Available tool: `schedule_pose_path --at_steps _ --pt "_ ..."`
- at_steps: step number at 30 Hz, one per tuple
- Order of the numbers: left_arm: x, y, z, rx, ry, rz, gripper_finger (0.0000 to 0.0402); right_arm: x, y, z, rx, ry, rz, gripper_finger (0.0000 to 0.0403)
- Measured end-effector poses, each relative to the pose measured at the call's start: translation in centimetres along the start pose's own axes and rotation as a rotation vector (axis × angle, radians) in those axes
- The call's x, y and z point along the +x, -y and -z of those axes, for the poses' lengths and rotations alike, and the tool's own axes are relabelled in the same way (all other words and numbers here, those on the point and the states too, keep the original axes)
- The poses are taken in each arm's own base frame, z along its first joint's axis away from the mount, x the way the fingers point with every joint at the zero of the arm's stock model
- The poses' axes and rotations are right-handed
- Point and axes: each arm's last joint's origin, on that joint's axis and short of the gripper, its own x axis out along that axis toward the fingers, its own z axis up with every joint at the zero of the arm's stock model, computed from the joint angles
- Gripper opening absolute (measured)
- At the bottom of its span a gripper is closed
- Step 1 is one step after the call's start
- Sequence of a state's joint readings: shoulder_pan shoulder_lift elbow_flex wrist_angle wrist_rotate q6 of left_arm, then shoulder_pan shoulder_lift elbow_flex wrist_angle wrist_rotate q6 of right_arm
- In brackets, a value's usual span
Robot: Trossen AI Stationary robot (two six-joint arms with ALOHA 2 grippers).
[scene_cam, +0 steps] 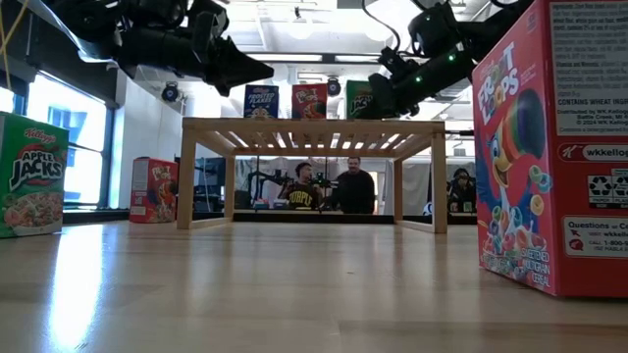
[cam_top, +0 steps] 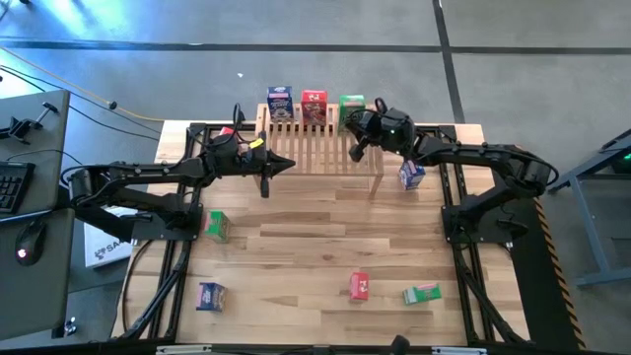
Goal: Stack cereal on shelf
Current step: Put the middle green cereal box on the shelf
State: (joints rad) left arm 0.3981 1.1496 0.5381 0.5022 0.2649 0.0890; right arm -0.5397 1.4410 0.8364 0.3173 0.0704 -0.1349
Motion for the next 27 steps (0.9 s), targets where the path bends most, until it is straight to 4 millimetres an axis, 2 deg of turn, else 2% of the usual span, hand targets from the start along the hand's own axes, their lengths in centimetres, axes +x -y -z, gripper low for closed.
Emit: schedule_pose_path --at_steps 18,27 --pt "0.00 0.01 0.06 -0.002 -0.006 0.001 0.0000 0.01 0.13 0.00 0.005 0.003 -0.008 0.0000" --pt "0.00 0.01 0.12 -0.002 -0.012 0.001 0.0000 -0.04 -0.60 -0.10 -0.008 0.008 -0.037 0.0000"
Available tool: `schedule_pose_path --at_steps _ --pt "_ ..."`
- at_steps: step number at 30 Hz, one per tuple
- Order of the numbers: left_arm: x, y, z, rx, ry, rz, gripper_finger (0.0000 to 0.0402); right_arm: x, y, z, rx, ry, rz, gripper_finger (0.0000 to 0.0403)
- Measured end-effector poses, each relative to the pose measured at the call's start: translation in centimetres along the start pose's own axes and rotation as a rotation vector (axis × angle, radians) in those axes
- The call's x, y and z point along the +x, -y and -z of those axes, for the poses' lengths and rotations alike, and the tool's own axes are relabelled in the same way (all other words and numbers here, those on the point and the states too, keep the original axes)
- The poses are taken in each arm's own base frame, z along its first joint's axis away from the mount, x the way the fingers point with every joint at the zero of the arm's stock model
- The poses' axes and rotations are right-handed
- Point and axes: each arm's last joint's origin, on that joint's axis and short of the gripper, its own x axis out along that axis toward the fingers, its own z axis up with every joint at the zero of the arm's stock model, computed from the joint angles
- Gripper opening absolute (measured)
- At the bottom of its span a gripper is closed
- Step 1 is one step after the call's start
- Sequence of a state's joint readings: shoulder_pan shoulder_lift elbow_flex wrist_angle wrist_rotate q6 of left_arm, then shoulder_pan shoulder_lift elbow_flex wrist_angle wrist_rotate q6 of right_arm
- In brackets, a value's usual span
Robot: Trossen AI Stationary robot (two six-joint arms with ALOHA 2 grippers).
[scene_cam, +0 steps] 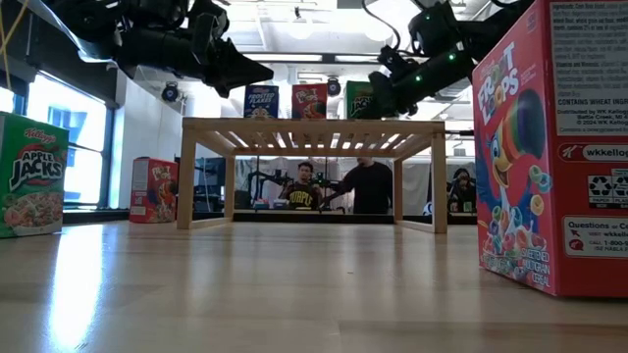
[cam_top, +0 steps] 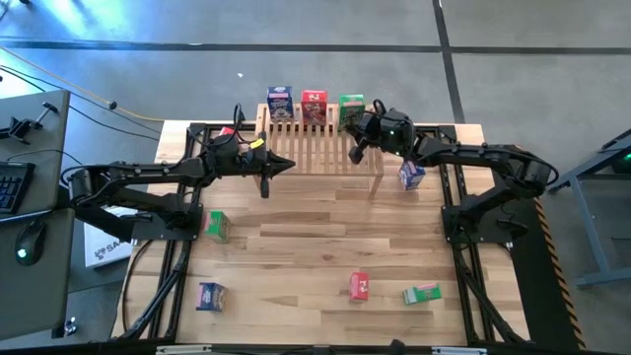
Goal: Stack cereal on shelf
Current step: Put the middle green cereal box on the shelf
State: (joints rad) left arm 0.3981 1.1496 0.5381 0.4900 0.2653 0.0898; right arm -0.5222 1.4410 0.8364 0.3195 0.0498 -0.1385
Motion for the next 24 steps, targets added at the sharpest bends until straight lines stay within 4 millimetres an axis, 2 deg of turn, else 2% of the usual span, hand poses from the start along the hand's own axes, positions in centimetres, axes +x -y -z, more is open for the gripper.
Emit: schedule_pose_path --at_steps 13,24 --pt "0.00 0.00 -0.01 0.000 0.001 0.000 0.0000 0.03 0.80 0.09 0.008 0.003 -0.004 0.0000" --pt "0.00 0.00 -0.01 0.000 0.001 0.000 0.0000 -0.38 0.47 -0.43 0.005 0.030 -0.034 0.0000"
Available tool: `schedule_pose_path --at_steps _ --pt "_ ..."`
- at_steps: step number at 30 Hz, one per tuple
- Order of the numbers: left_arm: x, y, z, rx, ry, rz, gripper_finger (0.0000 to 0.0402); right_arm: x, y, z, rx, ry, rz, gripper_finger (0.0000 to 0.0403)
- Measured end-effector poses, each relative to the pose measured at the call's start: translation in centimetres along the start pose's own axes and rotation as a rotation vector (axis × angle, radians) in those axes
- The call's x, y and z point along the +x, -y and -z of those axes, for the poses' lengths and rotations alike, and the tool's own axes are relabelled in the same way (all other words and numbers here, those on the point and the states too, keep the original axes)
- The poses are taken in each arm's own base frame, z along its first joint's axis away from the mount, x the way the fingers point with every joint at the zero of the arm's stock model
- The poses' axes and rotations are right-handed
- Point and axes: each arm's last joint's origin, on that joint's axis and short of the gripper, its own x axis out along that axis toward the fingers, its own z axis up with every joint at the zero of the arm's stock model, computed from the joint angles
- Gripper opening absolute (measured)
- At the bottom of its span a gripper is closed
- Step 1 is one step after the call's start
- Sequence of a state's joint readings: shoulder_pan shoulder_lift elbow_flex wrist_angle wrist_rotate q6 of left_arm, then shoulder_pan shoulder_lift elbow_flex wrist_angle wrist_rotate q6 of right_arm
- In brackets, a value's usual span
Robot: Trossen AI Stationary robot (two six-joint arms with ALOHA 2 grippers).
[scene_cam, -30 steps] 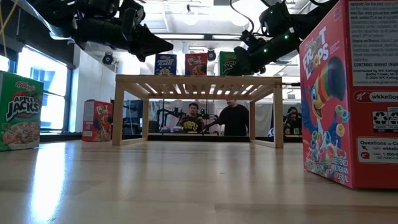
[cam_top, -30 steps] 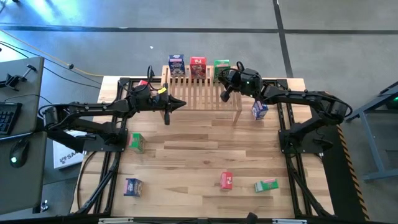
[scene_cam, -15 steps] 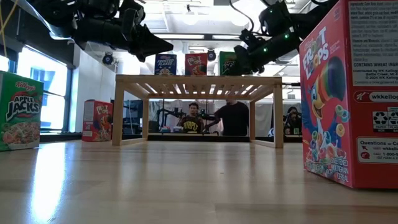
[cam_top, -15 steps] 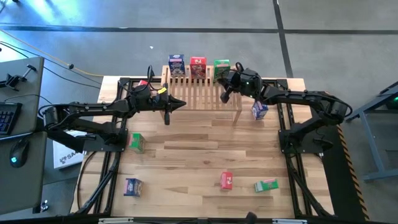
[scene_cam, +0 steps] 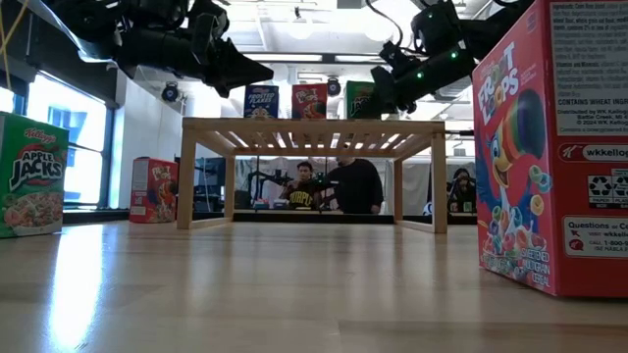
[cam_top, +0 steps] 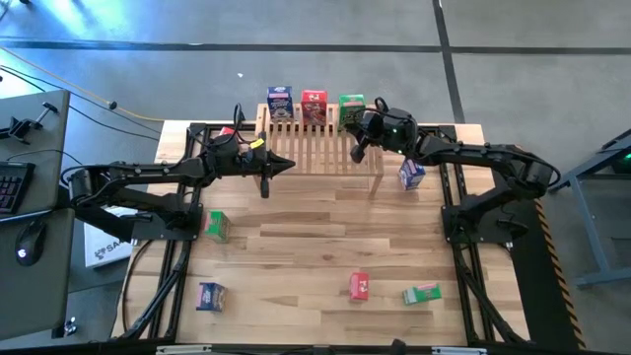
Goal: Stack cereal on shelf
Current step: Put the middle green cereal box on the shelf
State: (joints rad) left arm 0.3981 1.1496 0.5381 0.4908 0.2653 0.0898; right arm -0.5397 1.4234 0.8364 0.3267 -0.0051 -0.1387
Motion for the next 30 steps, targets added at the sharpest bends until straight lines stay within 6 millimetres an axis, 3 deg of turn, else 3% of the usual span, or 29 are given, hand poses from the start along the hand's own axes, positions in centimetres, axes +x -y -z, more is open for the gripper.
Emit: schedule_pose_path --at_steps 11,30 --pt "0.0 0.0 0.0 0.004 0.000 0.000 0.0000 -1.6 -0.3 -1.1 -0.003 0.011 -0.011 0.0000" --pt "0.0 0.0 0.0 0.001 0.000 0.000 0.0000 -1.6 -0.5 -0.8 -0.003 -0.027 -0.022 0.0000"
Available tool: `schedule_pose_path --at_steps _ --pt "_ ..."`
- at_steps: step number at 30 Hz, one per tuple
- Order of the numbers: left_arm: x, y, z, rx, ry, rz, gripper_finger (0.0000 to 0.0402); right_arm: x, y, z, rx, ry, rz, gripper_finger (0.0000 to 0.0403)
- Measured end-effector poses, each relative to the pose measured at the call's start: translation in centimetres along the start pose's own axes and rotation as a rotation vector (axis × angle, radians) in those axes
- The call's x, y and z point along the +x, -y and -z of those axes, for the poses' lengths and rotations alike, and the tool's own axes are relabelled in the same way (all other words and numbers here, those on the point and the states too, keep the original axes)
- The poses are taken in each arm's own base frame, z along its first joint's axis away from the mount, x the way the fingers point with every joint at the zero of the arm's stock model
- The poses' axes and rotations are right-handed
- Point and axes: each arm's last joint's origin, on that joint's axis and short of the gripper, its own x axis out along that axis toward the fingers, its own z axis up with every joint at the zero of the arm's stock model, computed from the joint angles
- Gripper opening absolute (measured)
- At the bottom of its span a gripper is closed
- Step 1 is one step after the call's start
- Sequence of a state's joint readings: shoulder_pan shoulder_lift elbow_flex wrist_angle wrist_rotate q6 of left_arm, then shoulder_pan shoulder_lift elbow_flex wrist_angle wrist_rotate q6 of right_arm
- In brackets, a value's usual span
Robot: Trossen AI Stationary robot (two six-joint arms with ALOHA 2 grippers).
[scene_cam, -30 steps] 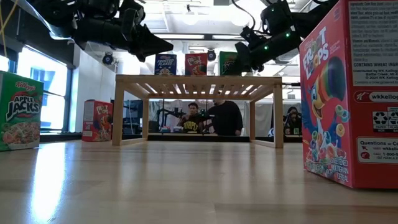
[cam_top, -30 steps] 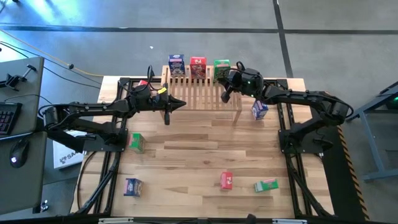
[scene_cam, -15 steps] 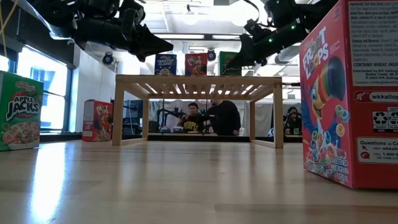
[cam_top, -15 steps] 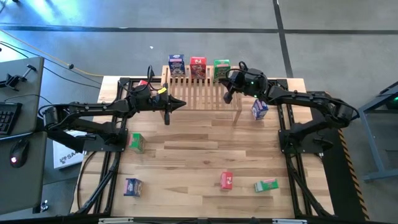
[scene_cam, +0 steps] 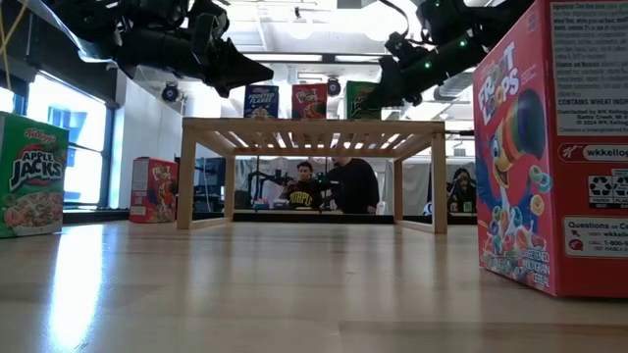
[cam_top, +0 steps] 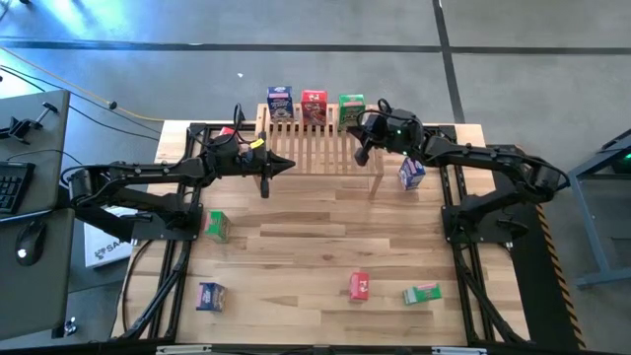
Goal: Stack cereal on shelf
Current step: Put the middle green cereal box on the shelf
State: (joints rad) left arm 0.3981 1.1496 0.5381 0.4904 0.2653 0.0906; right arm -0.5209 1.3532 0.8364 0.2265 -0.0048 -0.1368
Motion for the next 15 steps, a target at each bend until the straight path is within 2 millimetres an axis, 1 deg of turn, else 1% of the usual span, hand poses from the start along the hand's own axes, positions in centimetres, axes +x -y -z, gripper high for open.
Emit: schedule_pose_path --at_steps 4,8,10,12,15 --pt "0.0 0.0 0.0 0.001 0.000 0.000 0.0000 -0.7 -0.3 -0.3 -0.022 -0.011 -0.011 0.0000" --pt "0.0 0.0 0.0 0.005 0.000 0.000 0.0000 -2.3 -0.7 -1.0 -0.073 -0.026 0.007 0.0000" --pt "0.0 0.0 0.0 0.009 0.000 0.000 0.0000 -3.1 -0.6 -1.1 -0.083 -0.042 0.037 0.0000" --pt "0.0 0.0 0.0 0.009 0.002 0.000 0.0000 -3.4 -0.1 -1.1 -0.073 -0.055 0.058 0.0000" --pt "0.0 -0.1 -0.1 0.010 0.007 -0.019 0.0000 -3.1 0.5 -0.9 -0.048 -0.054 0.063 0.0000"
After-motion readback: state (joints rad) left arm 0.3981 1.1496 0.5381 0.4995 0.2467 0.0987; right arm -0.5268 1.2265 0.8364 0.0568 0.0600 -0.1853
